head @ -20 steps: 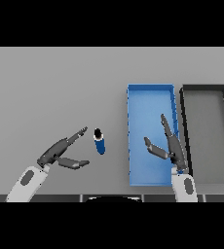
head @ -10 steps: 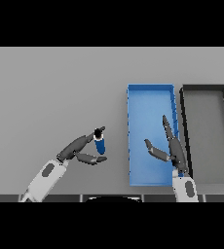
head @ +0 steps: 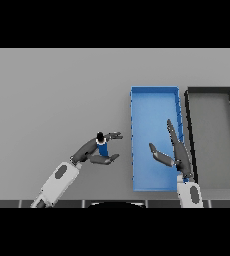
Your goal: Pick up the blue pipe and place it into the blue bin.
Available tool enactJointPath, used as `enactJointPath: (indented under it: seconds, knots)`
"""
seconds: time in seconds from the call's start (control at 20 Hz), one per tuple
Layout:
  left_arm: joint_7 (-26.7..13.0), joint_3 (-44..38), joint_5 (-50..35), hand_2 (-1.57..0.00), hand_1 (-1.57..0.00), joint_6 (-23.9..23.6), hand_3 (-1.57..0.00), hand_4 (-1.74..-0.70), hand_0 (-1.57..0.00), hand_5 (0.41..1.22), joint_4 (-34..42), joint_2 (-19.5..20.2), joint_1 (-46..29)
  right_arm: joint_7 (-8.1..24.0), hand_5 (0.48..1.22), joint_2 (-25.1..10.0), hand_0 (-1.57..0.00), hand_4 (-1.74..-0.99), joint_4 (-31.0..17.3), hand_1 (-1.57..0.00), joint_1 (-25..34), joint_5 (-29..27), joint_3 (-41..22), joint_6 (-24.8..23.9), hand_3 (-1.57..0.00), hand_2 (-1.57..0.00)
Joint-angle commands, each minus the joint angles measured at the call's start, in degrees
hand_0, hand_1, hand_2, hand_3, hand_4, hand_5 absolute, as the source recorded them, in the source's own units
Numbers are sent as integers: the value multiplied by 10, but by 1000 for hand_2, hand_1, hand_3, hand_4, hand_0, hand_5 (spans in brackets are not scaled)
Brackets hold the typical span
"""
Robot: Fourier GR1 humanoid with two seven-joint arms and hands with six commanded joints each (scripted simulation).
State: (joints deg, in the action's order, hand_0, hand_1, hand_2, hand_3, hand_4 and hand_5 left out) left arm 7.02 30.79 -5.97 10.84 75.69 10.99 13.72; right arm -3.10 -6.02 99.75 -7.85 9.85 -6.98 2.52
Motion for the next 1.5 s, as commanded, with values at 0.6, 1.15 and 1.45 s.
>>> enactJointPath:
  seconds: [0.6, 1.15, 1.45]
  knots:
    - [43, 14, 2, -1499, -1494, -28, -1423, -1710, -1479, 1190, 40, -27, -4, 12, 603, -7, 1, -1187, -6, 1, 12, -4, 6, 4, 1, 1]
    - [-41, 30, -7, -1565, -1564, -27, -1495, -1738, -1563, 1218, 136, -32, 23, -13, 606, -19, 1, -1133, -10, 1, 9, -2, 15, 3, 1, 1]
    - [-51, 32, 1, -1569, -1569, -26, -1494, -1740, -1569, 1219, 138, -29, 20, 5, 605, -21, 1, -1178, -19, 1, 18, -16, 18, 16, 1, 1]
